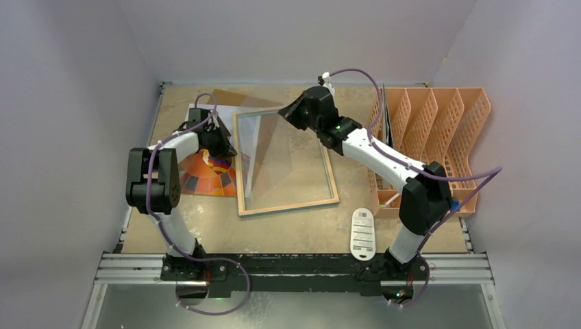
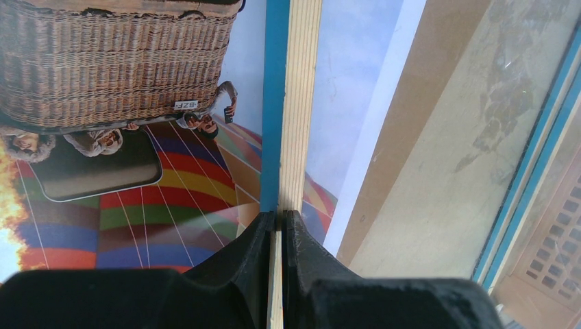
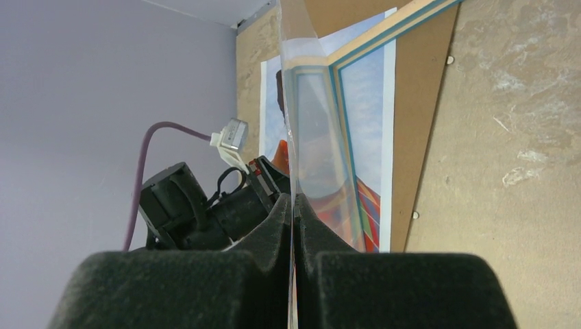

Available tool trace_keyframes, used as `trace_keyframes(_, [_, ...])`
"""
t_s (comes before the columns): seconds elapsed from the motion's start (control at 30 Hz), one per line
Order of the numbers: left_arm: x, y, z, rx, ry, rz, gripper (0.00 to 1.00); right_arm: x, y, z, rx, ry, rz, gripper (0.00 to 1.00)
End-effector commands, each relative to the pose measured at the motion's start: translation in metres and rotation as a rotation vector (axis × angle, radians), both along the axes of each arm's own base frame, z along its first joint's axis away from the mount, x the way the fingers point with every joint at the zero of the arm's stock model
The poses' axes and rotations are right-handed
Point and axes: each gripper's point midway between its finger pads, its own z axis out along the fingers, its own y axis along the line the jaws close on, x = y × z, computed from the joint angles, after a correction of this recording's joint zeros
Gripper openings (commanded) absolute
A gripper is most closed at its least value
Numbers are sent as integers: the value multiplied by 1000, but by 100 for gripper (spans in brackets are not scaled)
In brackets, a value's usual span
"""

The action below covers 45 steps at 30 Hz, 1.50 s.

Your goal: Put the photo into the frame

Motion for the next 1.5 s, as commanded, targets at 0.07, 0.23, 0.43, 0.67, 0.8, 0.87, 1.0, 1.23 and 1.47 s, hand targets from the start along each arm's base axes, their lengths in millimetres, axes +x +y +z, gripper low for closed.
trace_keyframes(0.07, [-6,5,-16,30,50,-2,10,-13,-4,42,94,-1,-5,0])
trace_keyframes(0.23, [-6,4,-17,29,50,-2,10,-16,-1,24,66,44,16,27])
trace_keyframes(0.43, [-6,5,-17,30,49,-3,10,-27,8,-6,36,30,122,61])
trace_keyframes(0.67, [-6,6,-17,35,50,0,10,-30,2,-10,0,-40,178,51])
trace_keyframes(0.8, [-5,6,-16,36,47,-1,10,-30,-6,-5,-34,-74,179,37])
trace_keyframes(0.87, [-4,6,-15,36,45,-2,10,-32,-8,0,-39,-93,188,34])
trace_keyframes(1.0, [-3,6,-14,35,42,-2,10,-36,-5,12,-65,-143,245,54])
trace_keyframes(1.23, [-5,6,-16,31,47,-4,10,-37,-2,-1,-94,-135,321,53])
trace_keyframes(1.47, [-4,6,-15,33,45,-4,10,-40,-3,3,-100,-154,337,18])
